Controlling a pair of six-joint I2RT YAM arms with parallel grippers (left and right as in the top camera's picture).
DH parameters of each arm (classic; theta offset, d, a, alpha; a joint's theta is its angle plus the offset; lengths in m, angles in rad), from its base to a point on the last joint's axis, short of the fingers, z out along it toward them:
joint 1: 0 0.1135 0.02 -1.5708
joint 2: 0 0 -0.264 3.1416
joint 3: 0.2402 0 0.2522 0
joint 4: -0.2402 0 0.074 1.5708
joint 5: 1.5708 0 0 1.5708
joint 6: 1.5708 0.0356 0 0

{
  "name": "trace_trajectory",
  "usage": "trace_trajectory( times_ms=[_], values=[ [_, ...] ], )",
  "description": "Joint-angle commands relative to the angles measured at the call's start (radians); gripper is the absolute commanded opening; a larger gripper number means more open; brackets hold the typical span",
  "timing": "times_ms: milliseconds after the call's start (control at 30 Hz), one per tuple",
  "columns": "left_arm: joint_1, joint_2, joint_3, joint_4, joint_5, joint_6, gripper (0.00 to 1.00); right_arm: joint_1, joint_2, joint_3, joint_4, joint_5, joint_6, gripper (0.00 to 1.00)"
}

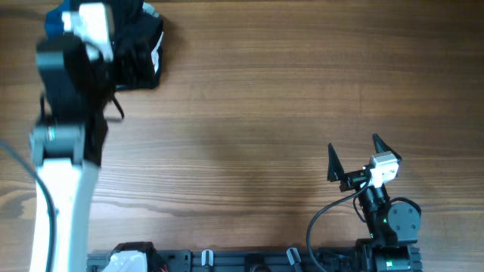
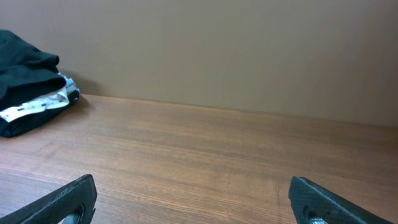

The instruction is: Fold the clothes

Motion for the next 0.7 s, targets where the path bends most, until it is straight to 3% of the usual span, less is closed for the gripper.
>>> trace_trajectory(
  times_ms=[0,300,467,667],
  values=[
    [0.026,-0.208,-0.285,0.109,-0.003,-0.106,1.0,0.006,-0.01,-0.001,0.005,0.021,0.01,1.0],
    [0.039,-0.8,-0.905,0.314,0.021,-0.151,1.0,0.006,-0.01,-0.001,0.005,0.021,0.011,1.0],
    [0.049,-1.021,-1.056,0.313,0.024,-0.154,1.0,0.006,-0.01,-0.001,0.005,0.021,0.01,1.0],
    [0.072,-1.118,-1.156,0.379,0.034,-0.155,1.0,0.006,-0.01,-0.001,0.005,0.021,0.01,1.0]
  ],
)
